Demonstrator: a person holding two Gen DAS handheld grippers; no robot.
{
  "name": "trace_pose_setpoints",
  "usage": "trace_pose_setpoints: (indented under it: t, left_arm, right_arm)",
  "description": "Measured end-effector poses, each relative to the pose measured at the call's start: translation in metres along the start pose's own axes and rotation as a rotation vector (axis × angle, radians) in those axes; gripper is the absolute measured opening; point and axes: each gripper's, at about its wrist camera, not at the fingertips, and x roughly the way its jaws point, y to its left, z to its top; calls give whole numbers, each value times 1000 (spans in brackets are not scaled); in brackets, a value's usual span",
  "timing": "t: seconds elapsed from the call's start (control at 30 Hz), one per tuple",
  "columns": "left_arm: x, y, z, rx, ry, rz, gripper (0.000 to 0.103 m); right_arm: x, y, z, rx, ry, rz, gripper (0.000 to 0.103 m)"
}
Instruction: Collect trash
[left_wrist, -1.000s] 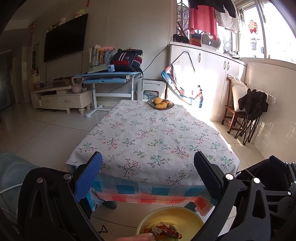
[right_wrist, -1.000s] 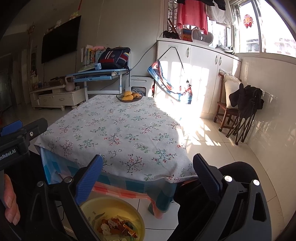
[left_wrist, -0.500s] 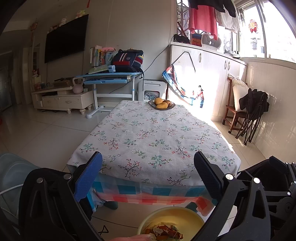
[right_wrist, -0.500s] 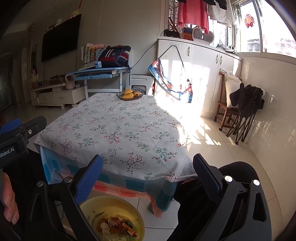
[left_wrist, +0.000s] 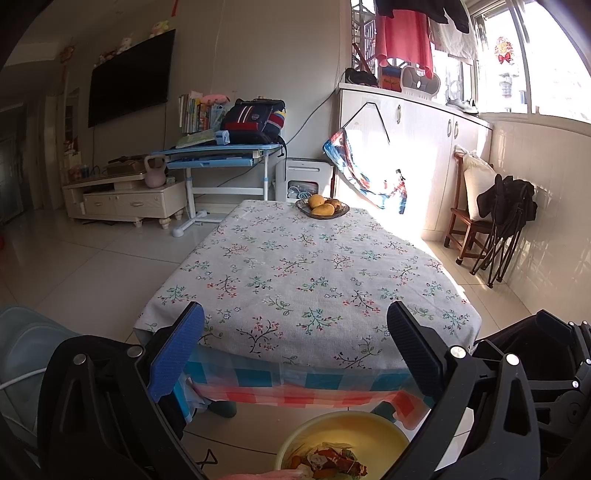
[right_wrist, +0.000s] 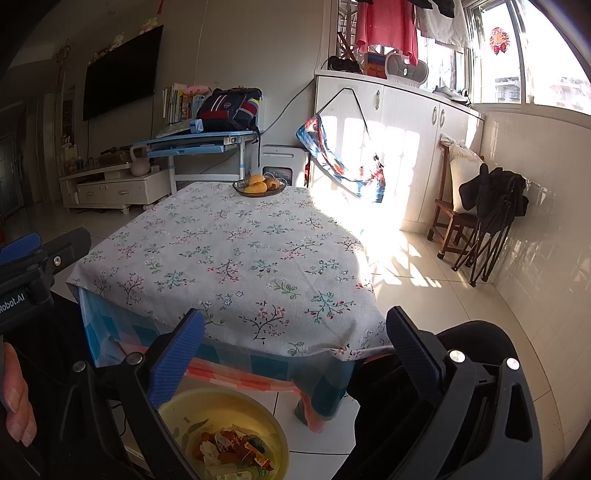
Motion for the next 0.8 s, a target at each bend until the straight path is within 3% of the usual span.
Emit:
trace_pose_setpoints:
  t: [0.8]
  left_arm:
    - [1, 1, -1, 5, 0, -1, 96]
  right_arm:
    - [0, -1, 2, -1, 1, 1, 94]
